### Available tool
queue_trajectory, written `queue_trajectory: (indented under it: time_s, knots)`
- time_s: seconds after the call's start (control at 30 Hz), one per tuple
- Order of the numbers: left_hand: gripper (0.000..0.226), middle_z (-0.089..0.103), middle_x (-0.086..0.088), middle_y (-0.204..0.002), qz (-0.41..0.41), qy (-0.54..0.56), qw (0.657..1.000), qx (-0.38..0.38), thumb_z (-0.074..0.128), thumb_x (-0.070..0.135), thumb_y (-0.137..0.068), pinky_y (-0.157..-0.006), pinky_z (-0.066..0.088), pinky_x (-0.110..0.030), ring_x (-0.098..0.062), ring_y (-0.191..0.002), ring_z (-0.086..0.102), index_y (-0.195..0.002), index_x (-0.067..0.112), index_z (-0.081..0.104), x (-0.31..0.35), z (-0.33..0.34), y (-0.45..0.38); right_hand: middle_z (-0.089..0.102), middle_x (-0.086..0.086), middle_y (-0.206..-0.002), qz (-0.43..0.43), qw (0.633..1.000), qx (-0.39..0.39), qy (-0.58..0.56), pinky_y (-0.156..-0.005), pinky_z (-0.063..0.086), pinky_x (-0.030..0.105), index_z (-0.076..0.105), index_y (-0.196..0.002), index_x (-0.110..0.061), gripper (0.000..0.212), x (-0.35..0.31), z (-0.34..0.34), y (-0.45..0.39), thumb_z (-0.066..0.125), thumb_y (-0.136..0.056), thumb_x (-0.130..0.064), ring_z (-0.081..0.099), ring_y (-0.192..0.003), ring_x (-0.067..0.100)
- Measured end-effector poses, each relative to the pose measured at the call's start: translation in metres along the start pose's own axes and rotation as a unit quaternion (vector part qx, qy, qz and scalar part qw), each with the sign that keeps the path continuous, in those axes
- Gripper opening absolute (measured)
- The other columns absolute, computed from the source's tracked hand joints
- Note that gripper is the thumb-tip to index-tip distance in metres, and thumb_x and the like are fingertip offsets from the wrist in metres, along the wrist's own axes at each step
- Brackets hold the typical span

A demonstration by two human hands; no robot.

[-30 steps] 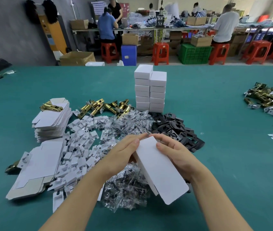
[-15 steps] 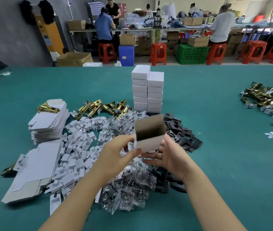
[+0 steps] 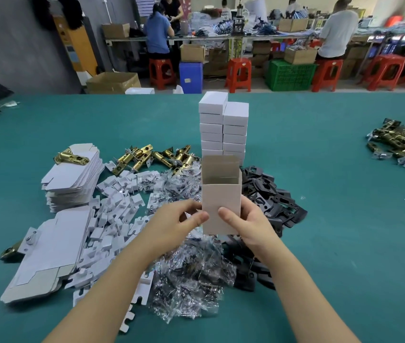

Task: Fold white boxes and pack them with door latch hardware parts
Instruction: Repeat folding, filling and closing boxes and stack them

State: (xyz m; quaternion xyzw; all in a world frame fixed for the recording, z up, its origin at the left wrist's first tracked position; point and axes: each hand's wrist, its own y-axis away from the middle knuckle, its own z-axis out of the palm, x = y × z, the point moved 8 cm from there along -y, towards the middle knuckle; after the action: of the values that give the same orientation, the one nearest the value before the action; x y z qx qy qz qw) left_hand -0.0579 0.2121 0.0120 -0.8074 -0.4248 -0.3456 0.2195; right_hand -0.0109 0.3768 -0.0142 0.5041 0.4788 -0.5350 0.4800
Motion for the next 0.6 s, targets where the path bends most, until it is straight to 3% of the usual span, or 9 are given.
queue_trajectory:
  time_s: [0.1, 0.17, 0.23, 0.3, 0.4, 0.5, 0.6]
  knots:
    - [0.03, 0.063, 0.01, -0.066, -0.076, -0.001, 0.996, 0.046, 0.047, 0.042, -0.104, -0.039, 0.035, -0.011, 0.003, -0.04, 0.047, -0.083, 0.028, 0.063, -0.029, -0.016, -0.022, 0.076, -0.01, -0.105, -0.018, 0.998, 0.061, 0.015, -0.079, 0.058, 0.028, 0.065, -0.115, -0.036, 0.03, 0.005, -0.009, -0.012, 0.079, -0.089, -0.032, 0.071, -0.097, 0.009]
    - [0.039, 0.054, 0.004, -0.061, -0.125, -0.04, 0.986, 0.107, 0.048, 0.036, -0.106, -0.039, 0.032, -0.014, -0.001, -0.038, 0.038, -0.074, 0.016, 0.056, -0.057, -0.043, -0.041, 0.075, -0.015, -0.103, -0.026, 0.995, 0.1, 0.014, -0.081, 0.059, 0.03, 0.064, -0.112, -0.039, 0.031, 0.012, -0.014, -0.016, 0.078, -0.085, -0.036, 0.07, -0.096, 0.006]
    - [0.032, 0.058, -0.002, -0.07, -0.164, -0.091, 0.967, 0.173, 0.048, 0.029, -0.106, -0.047, 0.037, -0.023, -0.009, -0.049, 0.043, -0.08, 0.011, 0.056, -0.085, -0.077, -0.061, 0.074, -0.017, -0.104, -0.035, 0.992, 0.123, 0.015, -0.081, 0.058, 0.027, 0.064, -0.111, -0.04, 0.033, 0.021, -0.017, -0.015, 0.081, -0.083, -0.042, 0.07, -0.096, 0.005]
    - [0.012, 0.065, -0.004, -0.09, -0.201, -0.115, 0.951, 0.207, 0.052, 0.019, -0.103, -0.056, 0.044, -0.027, -0.013, -0.064, 0.055, -0.101, 0.011, 0.061, -0.112, -0.108, -0.081, 0.073, -0.018, -0.104, -0.04, 0.991, 0.125, 0.026, -0.078, 0.057, 0.023, 0.066, -0.107, -0.047, 0.029, 0.029, -0.017, -0.015, 0.079, -0.082, -0.041, 0.069, -0.097, 0.004]
    - [0.025, 0.068, -0.01, -0.11, -0.251, -0.154, 0.929, 0.223, 0.056, 0.013, -0.099, -0.069, 0.048, -0.034, -0.025, -0.081, 0.059, -0.123, 0.01, 0.063, -0.149, -0.138, -0.107, 0.073, -0.017, -0.105, -0.046, 0.991, 0.117, 0.041, -0.077, 0.056, 0.02, 0.065, -0.103, -0.058, 0.031, 0.034, -0.018, -0.016, 0.075, -0.081, -0.038, 0.07, -0.097, 0.005]
    - [0.024, 0.065, -0.017, -0.111, -0.286, -0.234, 0.902, 0.222, 0.056, 0.01, -0.096, -0.071, 0.051, -0.038, -0.031, -0.087, 0.06, -0.118, 0.005, 0.062, -0.178, -0.154, -0.12, 0.074, -0.017, -0.105, -0.05, 0.991, 0.115, 0.057, -0.077, 0.056, 0.019, 0.065, -0.106, -0.056, 0.033, 0.032, -0.016, -0.021, 0.075, -0.081, -0.037, 0.069, -0.097, 0.005]
    - [0.021, 0.055, -0.017, -0.11, -0.306, -0.31, 0.877, 0.205, 0.054, 0.023, -0.1, -0.08, 0.059, -0.047, -0.033, -0.091, 0.06, -0.111, 0.006, 0.059, -0.199, -0.159, -0.128, 0.074, -0.017, -0.108, -0.048, 0.99, 0.112, 0.063, -0.078, 0.055, 0.018, 0.065, -0.111, -0.052, 0.034, 0.035, -0.016, -0.024, 0.076, -0.081, -0.042, 0.069, -0.1, 0.005]
